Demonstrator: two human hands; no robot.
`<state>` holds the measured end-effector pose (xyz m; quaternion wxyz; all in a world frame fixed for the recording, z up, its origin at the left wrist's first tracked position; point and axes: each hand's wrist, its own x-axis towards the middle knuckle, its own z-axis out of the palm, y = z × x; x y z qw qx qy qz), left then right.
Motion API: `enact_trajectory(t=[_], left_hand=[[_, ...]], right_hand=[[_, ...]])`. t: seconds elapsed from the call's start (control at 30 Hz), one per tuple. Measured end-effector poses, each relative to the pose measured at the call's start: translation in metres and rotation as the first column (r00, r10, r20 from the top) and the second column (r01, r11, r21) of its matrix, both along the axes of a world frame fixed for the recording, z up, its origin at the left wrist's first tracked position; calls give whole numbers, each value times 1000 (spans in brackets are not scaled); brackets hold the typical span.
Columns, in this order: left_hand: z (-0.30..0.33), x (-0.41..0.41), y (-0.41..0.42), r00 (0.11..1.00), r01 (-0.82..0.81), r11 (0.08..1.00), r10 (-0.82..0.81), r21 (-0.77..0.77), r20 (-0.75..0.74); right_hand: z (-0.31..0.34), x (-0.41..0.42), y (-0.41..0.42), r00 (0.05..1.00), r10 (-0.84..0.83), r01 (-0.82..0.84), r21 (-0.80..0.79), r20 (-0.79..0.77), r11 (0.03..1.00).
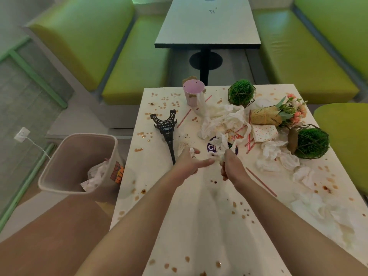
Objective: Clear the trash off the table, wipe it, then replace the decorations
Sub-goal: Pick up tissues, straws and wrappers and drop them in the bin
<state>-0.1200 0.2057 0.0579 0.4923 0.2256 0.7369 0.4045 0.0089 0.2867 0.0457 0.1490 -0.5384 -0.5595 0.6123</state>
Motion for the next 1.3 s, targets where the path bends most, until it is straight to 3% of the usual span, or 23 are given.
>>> enact_trajectory(t=[0.2,0.33,0.43,0.67,0.87,1.0,1.13,1.2,1.3], left_hand=[[10,-56,-48,946,-325,946,325,-10,20],[20,-95,-84,894,-438,899,433,23,118],[36,-120,-111,809,-580,813,569,52,147],[41,-191,-184,730,-666,716,683,208,-13],[36,-232,-207,720,-627,760,649,170,-245],[25,-245,-214,748,-498,857,502,133,-433],[13,-248,-219,627,-482,852,499,206,-599],[6,-253,-219,646,-472,879,399,71,-650],[-5,-254,-219,772,-341,892,85,-297,-630]], right_hand=[[15,-63,-45,974,221,-221,12,-43,975],[23,-114,-82,942,334,-332,60,-34,942],[33,-148,-108,929,367,-356,159,-45,921],[60,-214,-159,873,475,-438,250,-113,864],[57,-267,-187,871,492,-435,465,-2,771],[43,-291,-192,859,502,-466,553,98,690],[35,-291,-191,776,555,-624,488,299,610],[31,-286,-188,769,545,-636,496,335,592],[26,-275,-179,822,510,-559,526,252,641]])
